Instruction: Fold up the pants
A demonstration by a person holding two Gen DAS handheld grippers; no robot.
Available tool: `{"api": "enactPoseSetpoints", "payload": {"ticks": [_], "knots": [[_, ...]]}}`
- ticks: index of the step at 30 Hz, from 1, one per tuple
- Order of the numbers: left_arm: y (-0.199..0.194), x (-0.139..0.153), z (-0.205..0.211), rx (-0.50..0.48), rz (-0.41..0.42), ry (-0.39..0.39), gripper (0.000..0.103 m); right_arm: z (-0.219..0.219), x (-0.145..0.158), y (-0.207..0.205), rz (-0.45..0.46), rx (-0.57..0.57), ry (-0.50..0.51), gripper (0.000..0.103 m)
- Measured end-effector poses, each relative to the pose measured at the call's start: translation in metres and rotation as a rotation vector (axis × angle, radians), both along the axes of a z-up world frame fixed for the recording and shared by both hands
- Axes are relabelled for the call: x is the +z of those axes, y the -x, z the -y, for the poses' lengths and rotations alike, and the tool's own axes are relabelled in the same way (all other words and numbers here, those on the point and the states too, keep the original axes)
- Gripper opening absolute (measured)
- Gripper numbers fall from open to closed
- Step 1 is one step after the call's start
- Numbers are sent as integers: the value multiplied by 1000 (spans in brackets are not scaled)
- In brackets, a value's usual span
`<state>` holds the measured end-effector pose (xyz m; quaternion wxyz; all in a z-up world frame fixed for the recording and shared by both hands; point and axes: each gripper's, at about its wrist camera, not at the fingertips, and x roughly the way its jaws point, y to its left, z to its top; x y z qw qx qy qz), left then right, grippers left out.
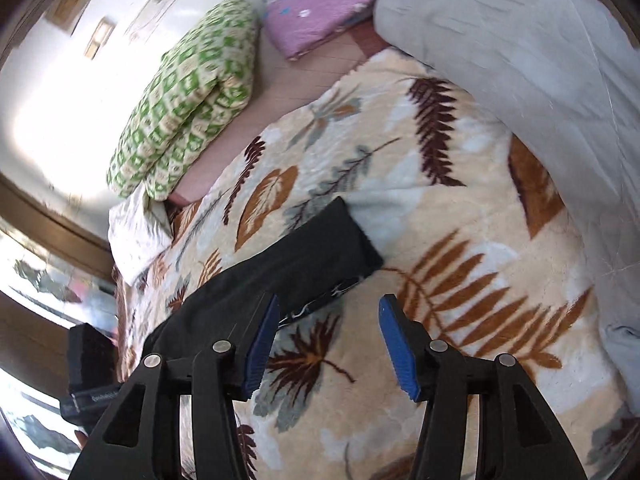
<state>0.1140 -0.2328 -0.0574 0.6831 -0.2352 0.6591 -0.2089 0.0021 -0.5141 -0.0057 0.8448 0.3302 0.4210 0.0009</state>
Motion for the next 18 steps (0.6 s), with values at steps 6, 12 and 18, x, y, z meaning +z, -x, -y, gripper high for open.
{"api": "enactPoseSetpoints", "payload": {"ticks": [6, 12, 18], "knots": [[-18, -27, 41, 132, -86, 71, 40, 19, -33, -26, -14, -1, -76, 55], [-28, -36, 47, 225, -88, 94, 40, 28, -52, -48, -3, 28, -140, 55], [-39, -52, 52, 259, -109, 85, 40, 40, -63, -70, 14, 16, -232, 58]]}}
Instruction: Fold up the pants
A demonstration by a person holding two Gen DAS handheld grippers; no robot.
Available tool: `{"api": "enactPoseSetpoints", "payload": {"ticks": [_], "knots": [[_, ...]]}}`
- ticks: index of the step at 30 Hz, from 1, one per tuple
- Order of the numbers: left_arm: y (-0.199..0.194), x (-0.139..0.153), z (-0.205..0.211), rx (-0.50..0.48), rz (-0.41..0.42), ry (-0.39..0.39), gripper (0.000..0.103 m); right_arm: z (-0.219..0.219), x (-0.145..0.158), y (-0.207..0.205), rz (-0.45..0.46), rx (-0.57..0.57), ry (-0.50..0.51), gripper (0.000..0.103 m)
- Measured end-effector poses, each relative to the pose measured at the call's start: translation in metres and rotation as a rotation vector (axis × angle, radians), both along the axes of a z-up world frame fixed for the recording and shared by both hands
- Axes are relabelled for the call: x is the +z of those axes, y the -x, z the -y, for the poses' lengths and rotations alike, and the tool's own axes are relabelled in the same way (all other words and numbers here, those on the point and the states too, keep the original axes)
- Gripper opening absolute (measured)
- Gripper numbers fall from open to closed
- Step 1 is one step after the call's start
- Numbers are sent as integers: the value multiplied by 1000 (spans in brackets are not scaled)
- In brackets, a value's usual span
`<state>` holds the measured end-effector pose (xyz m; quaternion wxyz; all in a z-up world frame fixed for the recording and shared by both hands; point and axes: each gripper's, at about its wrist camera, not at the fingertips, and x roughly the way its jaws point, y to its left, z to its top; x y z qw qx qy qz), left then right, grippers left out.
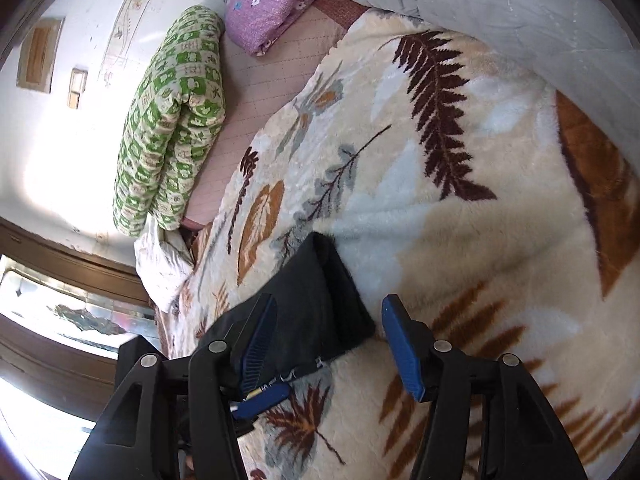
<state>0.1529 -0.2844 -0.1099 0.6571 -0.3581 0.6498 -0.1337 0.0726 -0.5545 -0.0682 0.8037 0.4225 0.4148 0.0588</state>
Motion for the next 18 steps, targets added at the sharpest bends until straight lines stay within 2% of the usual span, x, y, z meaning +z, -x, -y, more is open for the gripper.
{"api": "enactPoseSetpoints", "payload": {"ticks": [7, 12, 15, 16, 17, 18], "knots": [[-3, -2, -1, 14, 6, 9, 40, -3, -16, -39, -50, 55, -35, 58], [-6, -3, 1, 32, 0, 3, 41, -14, -30, -65, -64, 168, -78, 58], [-6, 0, 3, 26, 6, -19, 41, -17, -31, -74, -63, 196, -91, 53], [-6, 1, 4, 16, 13, -31, 33, -18, -31, -76, -71, 188, -67, 36], [-7, 1, 5, 5, 17, -41, 25, -19, -34, -77, -87, 190, -58, 14], [-8, -1, 5, -4, 14, -44, 11, -20, -36, -77, -100, 194, -54, 13]]}}
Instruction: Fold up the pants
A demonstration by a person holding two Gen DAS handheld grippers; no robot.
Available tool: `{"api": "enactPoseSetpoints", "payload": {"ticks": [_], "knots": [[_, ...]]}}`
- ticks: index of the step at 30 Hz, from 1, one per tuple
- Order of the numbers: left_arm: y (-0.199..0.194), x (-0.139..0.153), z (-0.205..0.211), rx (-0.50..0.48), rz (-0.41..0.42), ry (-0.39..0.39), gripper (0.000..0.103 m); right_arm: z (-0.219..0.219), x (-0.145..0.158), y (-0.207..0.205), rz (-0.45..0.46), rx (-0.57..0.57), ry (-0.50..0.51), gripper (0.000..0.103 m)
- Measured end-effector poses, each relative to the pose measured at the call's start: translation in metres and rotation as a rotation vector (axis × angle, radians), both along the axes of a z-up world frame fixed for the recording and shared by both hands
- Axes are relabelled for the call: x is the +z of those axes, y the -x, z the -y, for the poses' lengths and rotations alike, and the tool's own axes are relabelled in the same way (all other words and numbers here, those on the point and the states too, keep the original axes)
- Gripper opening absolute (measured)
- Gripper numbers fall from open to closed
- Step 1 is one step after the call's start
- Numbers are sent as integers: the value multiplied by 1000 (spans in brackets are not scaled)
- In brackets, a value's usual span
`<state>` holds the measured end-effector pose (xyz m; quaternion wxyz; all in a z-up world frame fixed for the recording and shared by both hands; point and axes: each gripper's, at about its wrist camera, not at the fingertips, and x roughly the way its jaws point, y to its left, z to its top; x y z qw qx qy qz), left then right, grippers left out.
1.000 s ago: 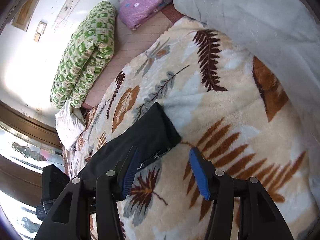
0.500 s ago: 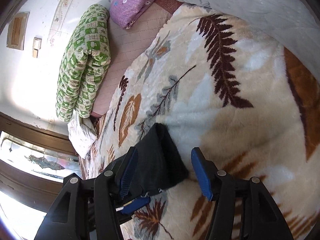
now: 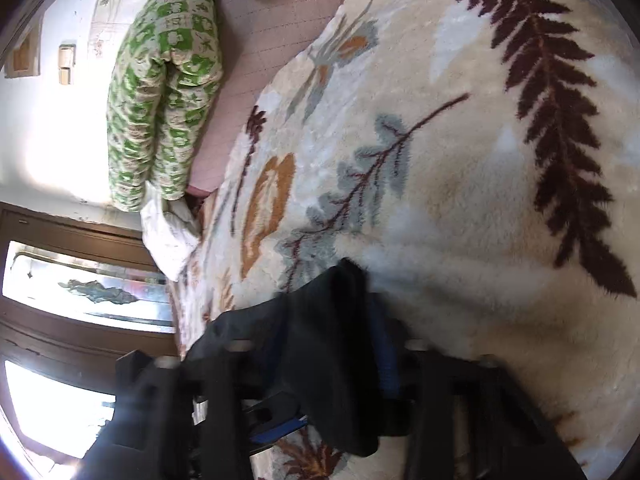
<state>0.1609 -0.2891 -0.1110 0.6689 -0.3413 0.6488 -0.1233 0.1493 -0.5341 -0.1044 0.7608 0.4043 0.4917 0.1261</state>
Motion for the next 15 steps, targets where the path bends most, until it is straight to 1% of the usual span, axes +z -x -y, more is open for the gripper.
{"api": "enactPoseSetpoints", "payload": {"ticks": [1, 4, 8, 15], "knots": [[-1, -4, -3, 2, -12, 15, 8, 0, 1, 3, 8, -8, 9, 13], [-2, -7, -10, 4, -30, 61, 6, -2, 9, 9, 43, -14, 22, 13], [3, 5, -14, -7, -2, 83, 6, -8, 23, 17, 59, -21, 56, 13], [7, 19, -31, 11, -3, 173, 6, -23, 56, 26, 65, -33, 120, 13]]}}
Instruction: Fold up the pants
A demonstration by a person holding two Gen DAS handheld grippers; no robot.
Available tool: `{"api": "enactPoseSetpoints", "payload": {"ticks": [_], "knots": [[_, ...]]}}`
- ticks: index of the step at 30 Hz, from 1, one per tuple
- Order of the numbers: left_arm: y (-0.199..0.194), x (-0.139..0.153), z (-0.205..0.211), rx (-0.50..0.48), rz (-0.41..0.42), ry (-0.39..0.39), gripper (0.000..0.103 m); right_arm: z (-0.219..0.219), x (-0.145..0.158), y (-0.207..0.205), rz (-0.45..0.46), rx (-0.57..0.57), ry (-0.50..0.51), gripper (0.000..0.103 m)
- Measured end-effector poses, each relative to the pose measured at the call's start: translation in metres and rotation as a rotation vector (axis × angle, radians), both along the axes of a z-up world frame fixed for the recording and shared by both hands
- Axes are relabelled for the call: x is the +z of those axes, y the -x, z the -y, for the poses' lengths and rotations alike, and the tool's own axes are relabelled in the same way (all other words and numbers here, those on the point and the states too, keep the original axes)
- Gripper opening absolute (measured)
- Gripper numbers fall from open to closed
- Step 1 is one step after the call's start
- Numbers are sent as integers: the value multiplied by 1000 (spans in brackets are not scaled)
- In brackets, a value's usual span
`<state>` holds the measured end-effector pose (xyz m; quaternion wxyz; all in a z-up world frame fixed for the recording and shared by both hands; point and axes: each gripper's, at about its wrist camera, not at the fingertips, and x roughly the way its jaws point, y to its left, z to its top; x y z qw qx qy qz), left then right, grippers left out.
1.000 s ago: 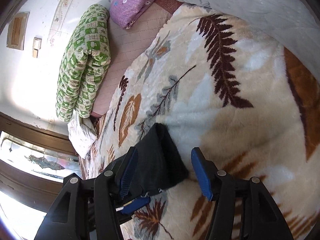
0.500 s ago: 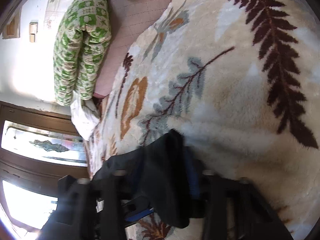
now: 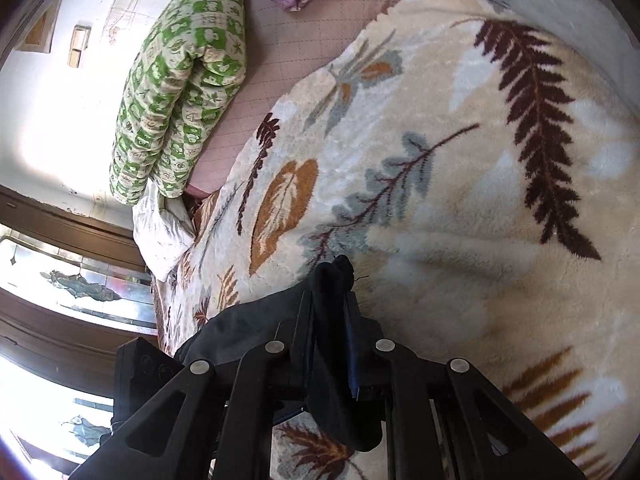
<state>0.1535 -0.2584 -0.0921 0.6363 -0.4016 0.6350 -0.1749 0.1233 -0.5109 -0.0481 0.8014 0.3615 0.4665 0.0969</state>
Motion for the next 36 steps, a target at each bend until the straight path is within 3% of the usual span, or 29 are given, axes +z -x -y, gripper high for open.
{"api": "enactPoseSetpoints", "payload": {"ticks": [11, 21, 26, 29, 30, 33, 36], "knots": [[4, 20, -61, 68, 20, 104, 6, -68, 56, -2, 20, 51, 127, 13], [-7, 7, -121, 123, 0, 130, 6, -151, 57, -21, 3, 113, 125, 13], [-6, 18, -130, -15, 107, 134, 7, -179, 51, -30, -5, 130, 114, 13], [6, 23, -125, -19, 175, 133, 36, -182, 50, -31, -9, 130, 120, 13], [10, 22, -121, 6, 181, 133, 53, -181, 50, -31, -10, 124, 114, 13], [22, 19, -112, 61, 238, 128, 56, -170, 52, -28, -10, 102, 80, 13], [31, 19, -91, -23, 356, -52, 56, -158, 54, -24, -14, 89, 53, 13]]}}
